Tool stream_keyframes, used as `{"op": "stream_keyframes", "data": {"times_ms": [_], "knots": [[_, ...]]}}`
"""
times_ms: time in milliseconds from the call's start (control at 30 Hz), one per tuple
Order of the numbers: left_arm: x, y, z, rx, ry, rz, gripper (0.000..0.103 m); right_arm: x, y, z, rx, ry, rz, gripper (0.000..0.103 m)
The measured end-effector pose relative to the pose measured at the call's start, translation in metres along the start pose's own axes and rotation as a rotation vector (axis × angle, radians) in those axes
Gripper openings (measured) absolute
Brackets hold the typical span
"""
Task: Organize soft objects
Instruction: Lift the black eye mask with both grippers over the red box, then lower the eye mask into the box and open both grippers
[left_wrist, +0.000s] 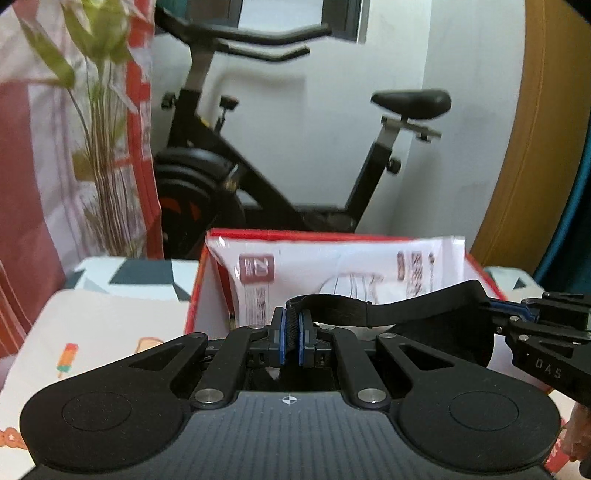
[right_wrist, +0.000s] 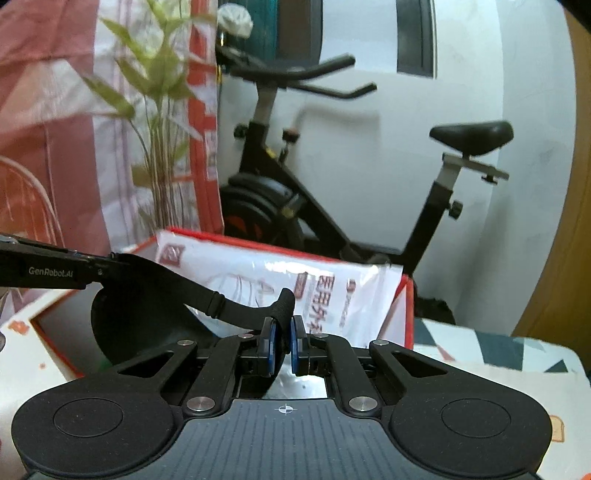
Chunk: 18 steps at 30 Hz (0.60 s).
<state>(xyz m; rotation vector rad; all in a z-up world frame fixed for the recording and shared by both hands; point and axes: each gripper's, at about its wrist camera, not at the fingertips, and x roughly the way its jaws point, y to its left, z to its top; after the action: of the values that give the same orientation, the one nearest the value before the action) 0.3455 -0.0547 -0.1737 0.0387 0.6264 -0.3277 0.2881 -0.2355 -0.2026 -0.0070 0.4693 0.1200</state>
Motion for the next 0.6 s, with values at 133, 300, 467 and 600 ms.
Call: {"op": "stream_keyframes", "data": {"times_ms": [133,300,467,600], "knots": [[0.012,0.005,-0.005,0.011,0.043,-0.004,0.007,0.018,0.000,-0.006,0.006,0.063,-0.007,0.007],[0.023,0.009,-0.007,0.020,0.078,-0.005,0.007,0.030,0.000,-0.014,0.009,0.112,-0.001,0.007],[0.028,0.008,-0.007,0.031,0.098,-0.014,0.008,0.034,-0.002,-0.016,0.014,0.133,0.002,0.007],[0.031,0.010,-0.006,0.037,0.113,-0.009,0.009,0.036,-0.002,-0.016,0.004,0.143,-0.006,0.009]]}}
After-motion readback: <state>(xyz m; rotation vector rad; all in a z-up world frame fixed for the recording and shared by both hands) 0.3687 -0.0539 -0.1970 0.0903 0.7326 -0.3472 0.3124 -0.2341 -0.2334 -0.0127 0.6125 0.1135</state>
